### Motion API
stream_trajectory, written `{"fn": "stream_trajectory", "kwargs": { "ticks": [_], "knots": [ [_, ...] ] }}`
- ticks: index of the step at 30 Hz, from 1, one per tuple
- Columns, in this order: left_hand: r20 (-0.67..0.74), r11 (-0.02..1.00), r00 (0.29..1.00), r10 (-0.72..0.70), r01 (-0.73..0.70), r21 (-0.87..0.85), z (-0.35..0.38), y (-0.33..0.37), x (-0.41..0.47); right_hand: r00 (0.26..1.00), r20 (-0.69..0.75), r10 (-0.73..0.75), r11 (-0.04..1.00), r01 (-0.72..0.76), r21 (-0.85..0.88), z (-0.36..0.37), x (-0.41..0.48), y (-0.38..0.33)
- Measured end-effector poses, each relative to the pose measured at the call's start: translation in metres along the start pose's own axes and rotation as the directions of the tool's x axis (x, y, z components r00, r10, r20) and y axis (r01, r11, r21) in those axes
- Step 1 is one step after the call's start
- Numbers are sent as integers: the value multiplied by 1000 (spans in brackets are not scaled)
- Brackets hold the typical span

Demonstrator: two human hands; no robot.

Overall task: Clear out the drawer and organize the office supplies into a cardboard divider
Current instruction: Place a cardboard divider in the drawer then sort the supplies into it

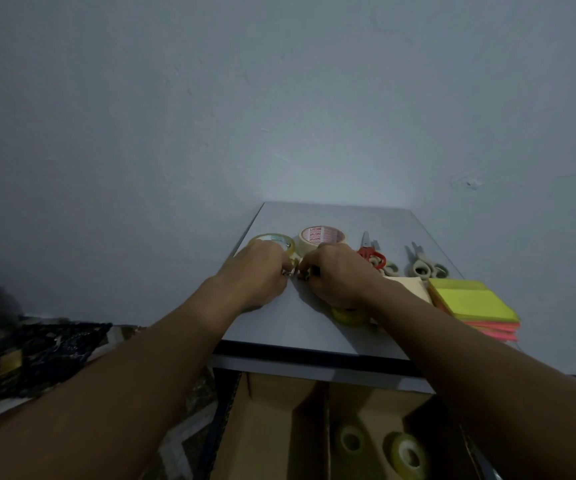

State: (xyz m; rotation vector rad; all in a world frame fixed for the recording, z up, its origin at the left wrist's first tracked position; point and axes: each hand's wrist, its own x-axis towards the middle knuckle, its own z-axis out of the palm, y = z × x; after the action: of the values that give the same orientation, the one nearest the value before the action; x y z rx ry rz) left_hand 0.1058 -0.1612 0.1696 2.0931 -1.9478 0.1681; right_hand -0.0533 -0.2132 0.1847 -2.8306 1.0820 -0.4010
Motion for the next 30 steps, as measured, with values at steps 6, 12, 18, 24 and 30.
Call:
{"fn": "stream_trajectory", "kwargs": {
  "ticks": [6, 12, 18, 24, 30],
  "knots": [
    [-37, 997, 997, 69, -70, -20, -3, -4, -20, 1000, -25, -18, 999, 18, 26, 0, -7, -1],
    [-43, 992, 993, 114, -116, -48, 0, -8, -24, 999, 5, -38, 997, 38, 67, -2, -8, -3],
    [-113, 991, 988, 109, -117, -65, -2, -5, -32, 1000, 14, 0, 996, -1, 92, -2, -6, 1],
    [-122, 979, 974, 191, -198, -45, -2, 1, -41, 999, 17, -45, 994, 43, 98, -3, -9, 0],
    [-166, 981, 971, 172, -184, -59, 1, 4, -47, 1000, 13, -27, 996, 25, 89, -2, -8, 2]
  ]
}}
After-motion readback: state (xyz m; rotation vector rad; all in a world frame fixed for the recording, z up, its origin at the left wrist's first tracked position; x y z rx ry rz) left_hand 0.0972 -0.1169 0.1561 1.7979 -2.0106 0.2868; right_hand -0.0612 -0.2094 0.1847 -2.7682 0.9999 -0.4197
